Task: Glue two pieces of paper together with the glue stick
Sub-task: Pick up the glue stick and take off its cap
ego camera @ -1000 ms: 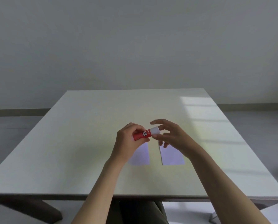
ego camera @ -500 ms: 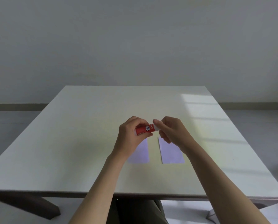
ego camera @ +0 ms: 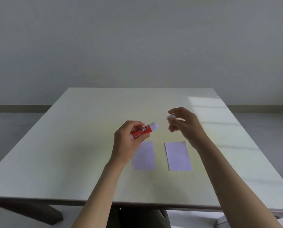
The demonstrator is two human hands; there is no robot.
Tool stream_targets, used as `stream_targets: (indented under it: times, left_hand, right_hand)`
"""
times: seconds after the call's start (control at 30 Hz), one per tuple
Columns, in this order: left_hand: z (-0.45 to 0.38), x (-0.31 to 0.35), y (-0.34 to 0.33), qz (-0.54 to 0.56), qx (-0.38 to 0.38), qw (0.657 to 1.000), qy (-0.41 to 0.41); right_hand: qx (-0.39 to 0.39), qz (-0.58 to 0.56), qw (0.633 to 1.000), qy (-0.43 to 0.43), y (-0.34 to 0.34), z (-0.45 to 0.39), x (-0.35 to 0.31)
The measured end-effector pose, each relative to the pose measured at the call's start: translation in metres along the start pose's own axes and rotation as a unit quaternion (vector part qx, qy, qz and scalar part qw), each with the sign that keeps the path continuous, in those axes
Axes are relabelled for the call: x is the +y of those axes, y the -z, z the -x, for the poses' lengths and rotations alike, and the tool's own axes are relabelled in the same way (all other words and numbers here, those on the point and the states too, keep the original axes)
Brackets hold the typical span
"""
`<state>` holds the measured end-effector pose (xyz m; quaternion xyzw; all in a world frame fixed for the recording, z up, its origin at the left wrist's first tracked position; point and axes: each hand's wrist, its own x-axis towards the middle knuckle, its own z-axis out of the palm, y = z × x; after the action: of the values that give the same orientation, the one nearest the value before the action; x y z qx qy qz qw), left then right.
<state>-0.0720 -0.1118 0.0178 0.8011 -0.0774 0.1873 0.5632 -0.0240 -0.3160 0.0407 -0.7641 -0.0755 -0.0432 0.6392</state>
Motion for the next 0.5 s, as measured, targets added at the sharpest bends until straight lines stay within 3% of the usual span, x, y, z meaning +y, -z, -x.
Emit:
stream_targets:
  times: [0.07,0.17,0.27,0.5]
  left_hand:
    - [0.003,-0.003,0.003,0.008,0.014,1.0,0.018]
    - [0.006,-0.003,0.004,0.017,0.018,0.999,0.021]
    - [0.011,-0.001,0.002,0.046,0.019,0.998,0.044]
    - [0.011,-0.001,-0.002,0.133,0.056,0.983,0.115]
  right_hand:
    - [0.08,0.033,0.996,-0.03,0.012,-0.015,0.018]
    - [0.149,0.216,0.962,-0.068,0.031,-0.029,0.054]
    - [0.134,0.331,0.931,-0.073,0.043,-0.028,0.085]
    - [0.072,0.405,0.91,-0.055,0.042,-0.02,0.096]
